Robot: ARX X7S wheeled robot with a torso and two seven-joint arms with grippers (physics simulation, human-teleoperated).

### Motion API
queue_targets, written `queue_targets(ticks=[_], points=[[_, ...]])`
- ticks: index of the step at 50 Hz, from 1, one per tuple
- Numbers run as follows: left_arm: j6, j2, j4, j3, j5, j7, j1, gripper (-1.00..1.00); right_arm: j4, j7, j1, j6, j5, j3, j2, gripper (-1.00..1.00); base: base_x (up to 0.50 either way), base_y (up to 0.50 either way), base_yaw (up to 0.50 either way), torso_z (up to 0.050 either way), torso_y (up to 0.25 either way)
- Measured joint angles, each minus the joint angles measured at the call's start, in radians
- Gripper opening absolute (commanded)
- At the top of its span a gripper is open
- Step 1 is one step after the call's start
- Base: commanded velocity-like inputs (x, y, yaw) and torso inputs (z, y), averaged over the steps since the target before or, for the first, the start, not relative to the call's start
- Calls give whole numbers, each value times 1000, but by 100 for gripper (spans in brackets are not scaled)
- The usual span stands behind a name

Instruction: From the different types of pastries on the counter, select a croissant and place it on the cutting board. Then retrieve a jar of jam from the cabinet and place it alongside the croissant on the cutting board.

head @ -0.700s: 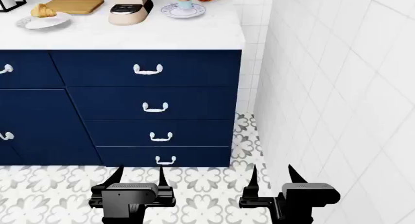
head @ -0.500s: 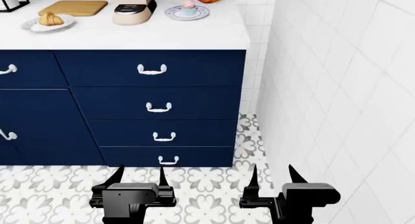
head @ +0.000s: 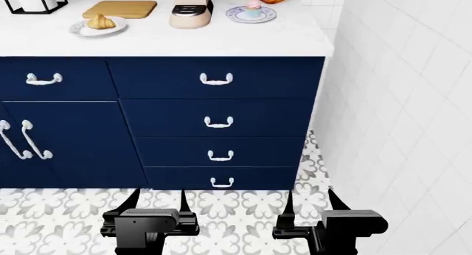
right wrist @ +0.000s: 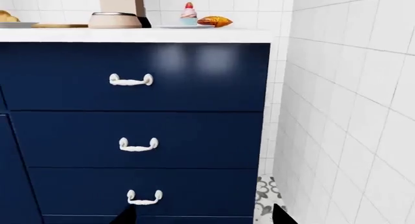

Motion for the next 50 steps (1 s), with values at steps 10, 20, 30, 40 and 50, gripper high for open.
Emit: queue_targets(ticks=[10,20,30,40,50], points=[[0,-13,3,14,-15,-13,0,100,0,15,2,1,9,-17,12,100,0,500,0,0,0],[4,-25,6,28,-26,-28,2,100,1,28,3,-1,19,-32,23,100,0,500,0,0,0],[8,-37,4,40,-36,-39,1,100,2,41,4,-4,28,-45,33,100,0,500,0,0,0],[12,-47,1,51,-47,-49,-2,100,2,52,5,-6,35,-57,42,100,0,500,0,0,0],[14,-56,-1,60,-56,-58,-3,100,3,63,6,-8,43,-67,50,100,0,500,0,0,0]])
